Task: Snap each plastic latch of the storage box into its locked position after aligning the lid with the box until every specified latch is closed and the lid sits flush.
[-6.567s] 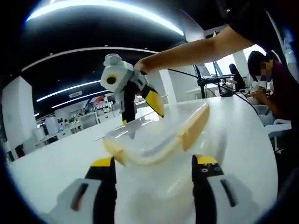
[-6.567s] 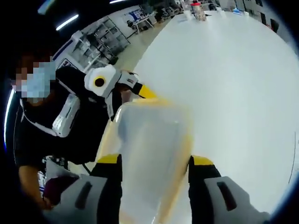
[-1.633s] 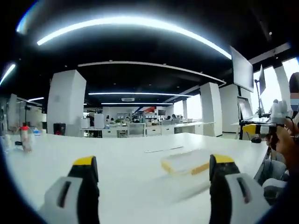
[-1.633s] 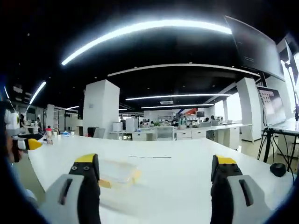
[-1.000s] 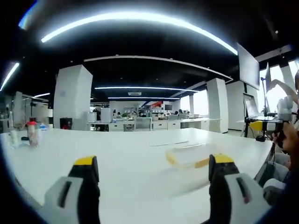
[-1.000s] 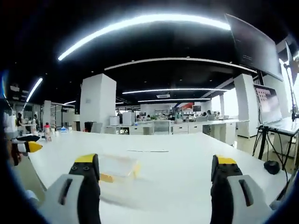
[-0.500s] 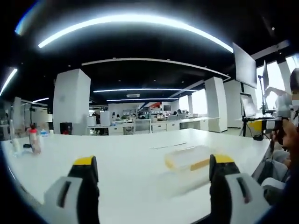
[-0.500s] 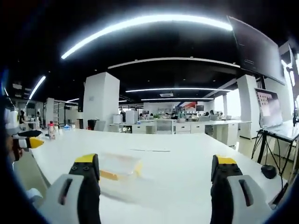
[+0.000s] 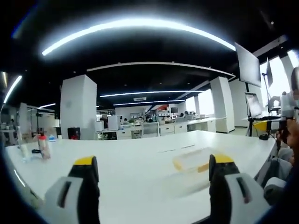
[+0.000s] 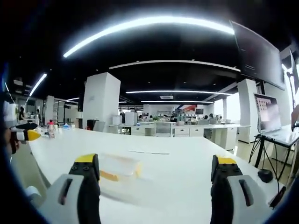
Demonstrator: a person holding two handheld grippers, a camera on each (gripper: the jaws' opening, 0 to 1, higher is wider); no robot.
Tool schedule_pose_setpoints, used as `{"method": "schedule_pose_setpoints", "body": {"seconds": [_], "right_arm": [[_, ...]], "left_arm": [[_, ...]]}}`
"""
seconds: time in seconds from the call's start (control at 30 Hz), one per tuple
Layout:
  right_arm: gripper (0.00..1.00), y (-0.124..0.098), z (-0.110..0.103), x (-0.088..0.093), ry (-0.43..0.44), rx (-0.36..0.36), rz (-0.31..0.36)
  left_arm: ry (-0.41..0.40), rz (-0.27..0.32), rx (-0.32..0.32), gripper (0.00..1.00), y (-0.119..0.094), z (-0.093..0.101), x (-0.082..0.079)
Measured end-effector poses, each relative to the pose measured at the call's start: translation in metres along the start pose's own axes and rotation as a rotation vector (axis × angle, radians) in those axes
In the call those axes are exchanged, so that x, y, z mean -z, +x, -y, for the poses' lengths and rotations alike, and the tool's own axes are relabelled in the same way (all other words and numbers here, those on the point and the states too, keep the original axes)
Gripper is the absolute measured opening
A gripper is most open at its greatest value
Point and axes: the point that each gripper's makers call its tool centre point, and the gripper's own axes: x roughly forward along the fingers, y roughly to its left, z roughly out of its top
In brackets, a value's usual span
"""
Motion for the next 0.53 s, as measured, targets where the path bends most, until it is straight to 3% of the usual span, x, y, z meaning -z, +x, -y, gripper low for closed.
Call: {"method": "schedule_pose_setpoints", "body": {"seconds": [0.2, 0.4, 0.53], "right_arm": [[1.0, 0.0, 0.007, 0.0, -0.008, 0.002, -0.001], [1.0, -0.001, 0.01, 0.003, -0.023, -0.003, -0.019], [1.0, -0.004, 0.014, 0.001, -0.017, 0.007, -0.006]], "left_arm": [[0.031, -0.01, -0.017, 0.97, 0.004, 0.0, 0.003], [0.02, -0.02, 0.01, 0.96, 0.008, 0.007, 0.009], [0.066, -0.012, -0.009, 0.98, 0.009, 0.008, 0.007]]}}
